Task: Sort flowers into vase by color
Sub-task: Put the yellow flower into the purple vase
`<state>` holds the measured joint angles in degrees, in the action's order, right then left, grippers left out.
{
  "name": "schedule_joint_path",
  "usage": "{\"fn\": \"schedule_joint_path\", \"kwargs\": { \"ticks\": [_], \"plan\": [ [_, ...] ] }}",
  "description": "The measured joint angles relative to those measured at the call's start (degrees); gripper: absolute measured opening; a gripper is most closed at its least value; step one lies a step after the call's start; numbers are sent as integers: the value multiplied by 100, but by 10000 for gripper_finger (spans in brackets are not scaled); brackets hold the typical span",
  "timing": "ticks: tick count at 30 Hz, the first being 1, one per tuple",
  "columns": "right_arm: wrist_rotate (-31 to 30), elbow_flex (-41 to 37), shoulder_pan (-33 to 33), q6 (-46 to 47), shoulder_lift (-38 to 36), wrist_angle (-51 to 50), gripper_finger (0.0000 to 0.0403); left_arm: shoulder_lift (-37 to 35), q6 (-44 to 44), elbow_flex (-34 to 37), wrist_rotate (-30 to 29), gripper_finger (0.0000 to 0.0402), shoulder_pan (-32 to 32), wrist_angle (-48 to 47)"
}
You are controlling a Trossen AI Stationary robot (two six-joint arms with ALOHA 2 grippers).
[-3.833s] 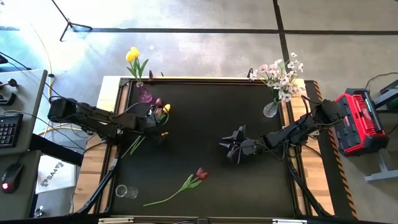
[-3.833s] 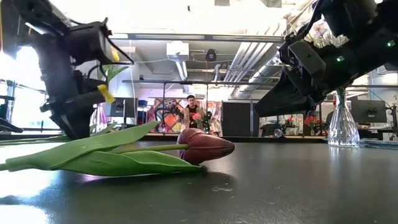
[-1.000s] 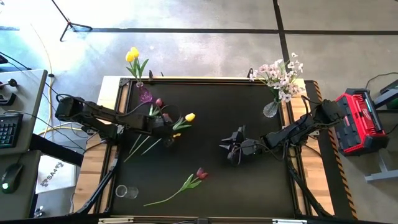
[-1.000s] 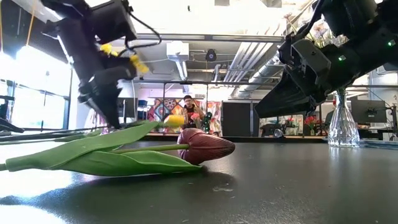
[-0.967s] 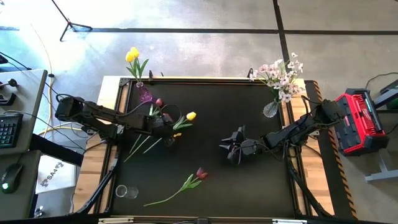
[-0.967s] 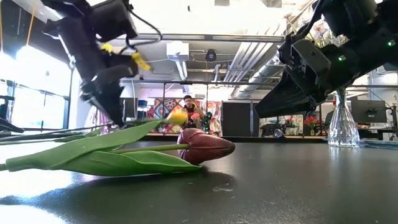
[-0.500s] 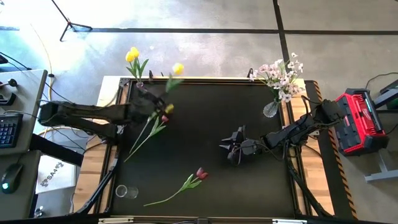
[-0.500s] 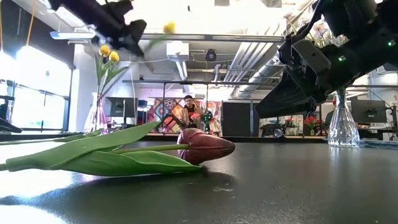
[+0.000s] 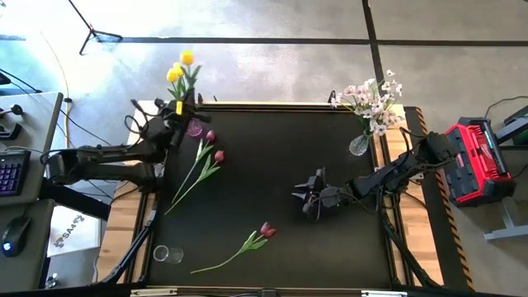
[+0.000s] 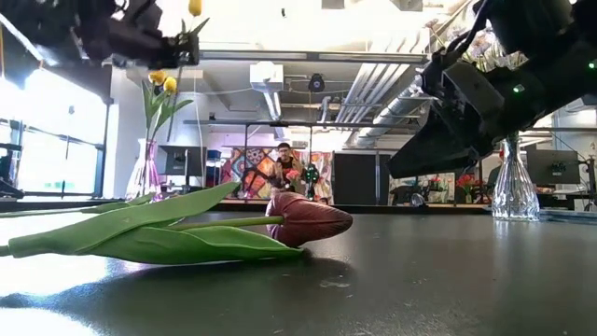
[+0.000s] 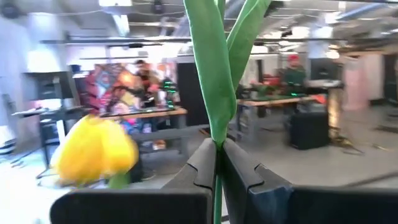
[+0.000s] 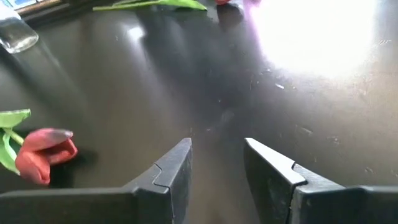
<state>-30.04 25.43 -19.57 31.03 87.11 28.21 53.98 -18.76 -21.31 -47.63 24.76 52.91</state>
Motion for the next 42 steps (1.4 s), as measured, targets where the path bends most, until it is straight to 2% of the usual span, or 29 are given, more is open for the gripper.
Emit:
{"fn": "schedule_joint_path", "kwargs": {
  "ticks": [6,9,13,18,27,32,37,42],
  "plan": [
    [-147,0,-83,0,0,-210,133,0,-299,704,-147,0,357,1448],
    [-149,0,-83,0,0,-233,133,-4,-751,752,-63,0,394,2005],
    [-159,0,-50,-3,0,-232,133,-7,-1381,638,-14,0,395,2248],
    [-168,0,58,-13,0,-232,133,-4,-1561,619,64,0,498,2220],
    [-138,0,166,-12,0,-230,133,13,-504,1012,75,0,1025,2029],
    [-129,0,166,0,0,-230,133,10,-158,1193,76,0,1107,1939],
    [-125,0,166,20,0,-203,133,11,217,1194,-36,10,1081,1180],
    [-122,0,166,48,0,-199,133,11,636,1140,-336,45,909,218]
  ]
}}
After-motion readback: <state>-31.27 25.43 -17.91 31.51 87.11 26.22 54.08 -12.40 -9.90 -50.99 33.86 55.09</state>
